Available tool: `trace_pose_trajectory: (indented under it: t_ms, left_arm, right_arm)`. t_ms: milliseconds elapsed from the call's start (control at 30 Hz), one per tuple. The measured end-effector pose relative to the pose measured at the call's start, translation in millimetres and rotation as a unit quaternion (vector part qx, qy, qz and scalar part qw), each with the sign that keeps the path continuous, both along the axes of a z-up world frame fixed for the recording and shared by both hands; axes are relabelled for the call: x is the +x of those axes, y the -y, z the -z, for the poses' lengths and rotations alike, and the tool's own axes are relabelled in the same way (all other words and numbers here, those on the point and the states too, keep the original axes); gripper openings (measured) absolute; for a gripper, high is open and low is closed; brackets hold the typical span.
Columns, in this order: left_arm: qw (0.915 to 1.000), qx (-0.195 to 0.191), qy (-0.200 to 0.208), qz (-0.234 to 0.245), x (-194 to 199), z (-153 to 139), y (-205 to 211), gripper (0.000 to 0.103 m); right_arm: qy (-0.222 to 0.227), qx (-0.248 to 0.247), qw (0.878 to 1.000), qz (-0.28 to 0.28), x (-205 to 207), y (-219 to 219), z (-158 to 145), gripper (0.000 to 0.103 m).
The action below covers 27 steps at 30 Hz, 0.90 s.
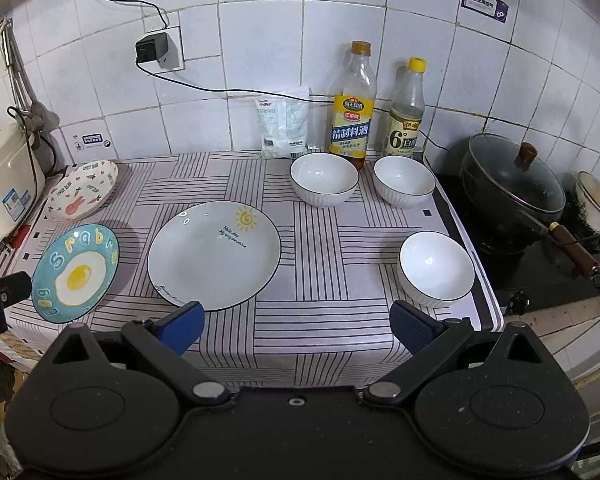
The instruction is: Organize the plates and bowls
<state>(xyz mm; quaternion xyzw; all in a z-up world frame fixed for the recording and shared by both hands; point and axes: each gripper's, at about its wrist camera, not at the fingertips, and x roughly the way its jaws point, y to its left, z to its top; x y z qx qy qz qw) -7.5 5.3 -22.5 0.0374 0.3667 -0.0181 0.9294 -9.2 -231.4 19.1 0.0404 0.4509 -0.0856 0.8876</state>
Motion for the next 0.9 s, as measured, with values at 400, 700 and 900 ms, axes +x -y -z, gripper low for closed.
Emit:
trace_pose_trajectory:
  t_ms: [400, 700, 900]
  left_arm:
    - [1.0, -0.003, -0.008, 0.004, 1.8, 8.4, -0.6, 0.103]
    - [0.9997, -0.006, -0.023, 0.011, 20.1, 21.2, 5.2, 0.103]
    - [0.9994, -0.022, -0.027, -0.004, 42.3, 45.3, 12.7, 0.103]
  right_arm:
    - [0.038, -0.003, 0.999, 0.0, -8.3, 1.6, 7.5, 0.101]
    - [0.104, -0.002, 0.994, -0.017, -12.5, 9.7, 11.2, 0.101]
    - [0.154, 0.03, 0.986, -0.057, -3.1, 28.6, 31.9, 0.101]
